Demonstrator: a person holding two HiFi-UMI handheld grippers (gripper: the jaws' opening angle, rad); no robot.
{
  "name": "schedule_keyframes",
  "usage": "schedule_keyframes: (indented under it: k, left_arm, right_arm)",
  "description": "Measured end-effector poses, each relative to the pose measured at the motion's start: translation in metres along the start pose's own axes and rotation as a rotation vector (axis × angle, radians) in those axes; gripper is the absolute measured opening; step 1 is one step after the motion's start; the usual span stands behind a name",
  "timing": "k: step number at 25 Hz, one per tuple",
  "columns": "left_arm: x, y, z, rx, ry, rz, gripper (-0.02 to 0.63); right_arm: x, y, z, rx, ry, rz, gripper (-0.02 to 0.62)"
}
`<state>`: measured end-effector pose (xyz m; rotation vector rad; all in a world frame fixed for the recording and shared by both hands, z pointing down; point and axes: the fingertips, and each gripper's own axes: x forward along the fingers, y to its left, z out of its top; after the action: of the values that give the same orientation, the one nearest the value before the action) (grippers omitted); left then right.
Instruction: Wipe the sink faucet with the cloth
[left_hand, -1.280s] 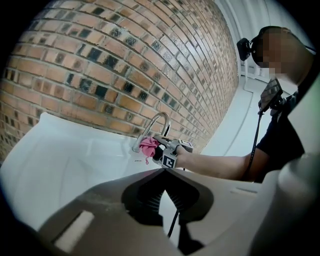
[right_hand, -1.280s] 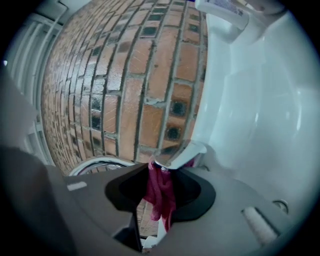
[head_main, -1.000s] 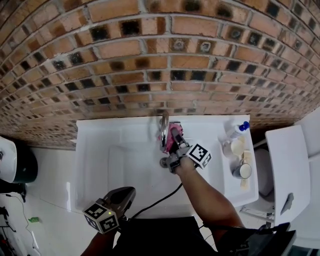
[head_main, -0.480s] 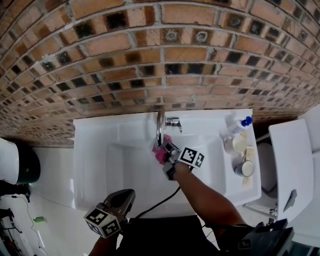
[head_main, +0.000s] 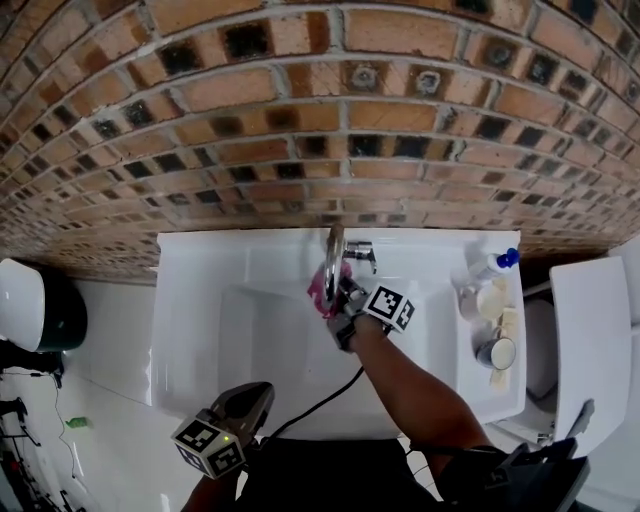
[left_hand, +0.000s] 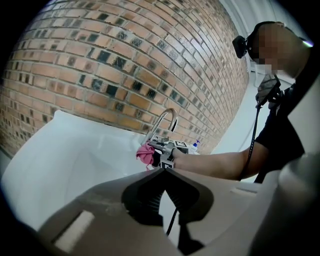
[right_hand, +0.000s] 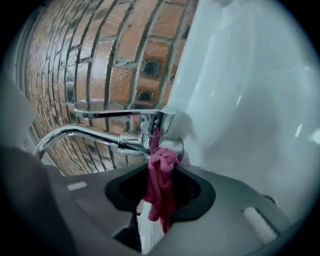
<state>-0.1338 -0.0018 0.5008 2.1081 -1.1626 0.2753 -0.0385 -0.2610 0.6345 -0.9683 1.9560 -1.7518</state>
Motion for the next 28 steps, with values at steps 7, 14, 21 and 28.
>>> schedule_keyframes:
  k: [7,14,21,28]
  left_arm:
    - [0.002,-0.004,0.001,0.01,-0.002,-0.018,0.006]
    - [0.002,-0.013,0.005,0.02,-0.03,-0.036,0.006]
    - [0.001,-0.028,0.011,0.028,-0.063,-0.042,0.006]
    - [0.001,-0.041,0.006,0.013,-0.087,-0.017,0.006]
  right_arm:
    - [-0.003,0.023,0.004,-0.004,-0.02,0.043,0.13]
    - [-0.015,0.067,0.012,-0.117,0.001,0.129,0.13]
    - [-0.021,0.109,0.028,-0.229,0.025,0.197,0.13]
    - [-0.028,0.156,0.024,-0.229,0.095,0.367,0.13]
